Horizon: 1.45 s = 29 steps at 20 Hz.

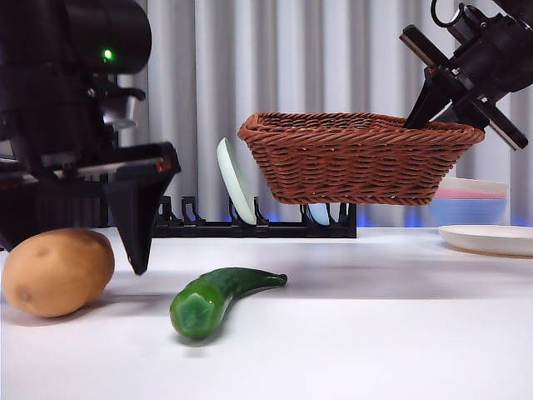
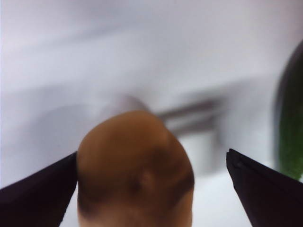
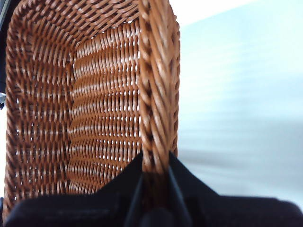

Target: Pick up the basket,pick up the corn from the table,pick up the potato from the table,pick up the cucumber from the table,put all items into the basket

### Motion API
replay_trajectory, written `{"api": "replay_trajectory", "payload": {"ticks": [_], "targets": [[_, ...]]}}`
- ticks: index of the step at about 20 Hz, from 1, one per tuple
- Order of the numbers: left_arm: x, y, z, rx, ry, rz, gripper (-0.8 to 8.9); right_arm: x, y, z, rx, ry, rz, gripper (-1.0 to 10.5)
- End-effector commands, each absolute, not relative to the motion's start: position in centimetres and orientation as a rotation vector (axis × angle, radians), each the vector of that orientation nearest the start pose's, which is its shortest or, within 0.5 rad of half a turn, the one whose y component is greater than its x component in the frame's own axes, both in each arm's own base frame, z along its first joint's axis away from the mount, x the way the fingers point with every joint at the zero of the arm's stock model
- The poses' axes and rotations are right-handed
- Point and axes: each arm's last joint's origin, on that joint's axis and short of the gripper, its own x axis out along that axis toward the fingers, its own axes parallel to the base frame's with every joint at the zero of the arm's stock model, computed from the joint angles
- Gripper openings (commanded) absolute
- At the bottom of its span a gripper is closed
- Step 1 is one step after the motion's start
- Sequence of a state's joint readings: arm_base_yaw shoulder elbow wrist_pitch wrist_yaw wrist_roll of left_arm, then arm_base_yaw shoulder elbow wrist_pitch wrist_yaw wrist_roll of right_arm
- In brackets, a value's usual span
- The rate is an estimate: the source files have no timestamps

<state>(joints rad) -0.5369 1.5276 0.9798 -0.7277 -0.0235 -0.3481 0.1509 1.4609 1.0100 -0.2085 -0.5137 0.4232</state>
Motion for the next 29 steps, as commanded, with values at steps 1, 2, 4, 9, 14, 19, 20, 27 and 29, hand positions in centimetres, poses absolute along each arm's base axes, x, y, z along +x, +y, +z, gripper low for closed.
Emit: {"api": "replay_trajectory", "payload": {"ticks": [1, 2, 4, 9, 14, 19, 20, 27, 29], "targets": [[24.0, -14.1, 19.3, 0.072, 1.291, -0.219, 5.05, 30.6, 6.1, 26.5, 0.516, 0.748, 0.514, -0.1], [24.1, -14.2, 19.4, 0.071, 1.283, -0.223, 3.6, 30.6, 6.1, 26.5, 0.516, 0.748, 0.514, -0.1], [24.1, -14.2, 19.4, 0.104, 1.275, -0.246, -0.34, 30.6, 6.1, 26.5, 0.516, 0.749, 0.514, -0.1], [23.4, -13.9, 21.1, 0.098, 1.235, -0.298, -0.08, 30.6, 6.1, 26.5, 0.513, 0.748, 0.515, -0.1], [20.1, -12.7, 32.0, -0.067, 0.905, -0.532, -0.08, 30.5, 6.5, 26.5, 0.5, 0.748, 0.525, -0.1], [18.5, -13.1, 40.7, -0.138, 0.481, -0.67, -0.08, 30.2, 7.8, 26.5, 0.485, 0.76, 0.565, -0.1], [18.9, -13.6, 41.0, -0.139, 0.442, -0.686, -0.08, 30.1, 8.2, 26.5, 0.48, 0.764, 0.578, -0.1], [23.7, -19.2, 35.6, -0.075, 0.603, -0.714, -0.08, 29.2, 11.1, 26.5, 0.444, 0.79, 0.665, -0.1], [25.1, -20.3, 33.5, -0.048, 0.665, -0.688, -0.08, 28.9, 11.7, 26.5, 0.435, 0.796, 0.686, -0.1]]}}
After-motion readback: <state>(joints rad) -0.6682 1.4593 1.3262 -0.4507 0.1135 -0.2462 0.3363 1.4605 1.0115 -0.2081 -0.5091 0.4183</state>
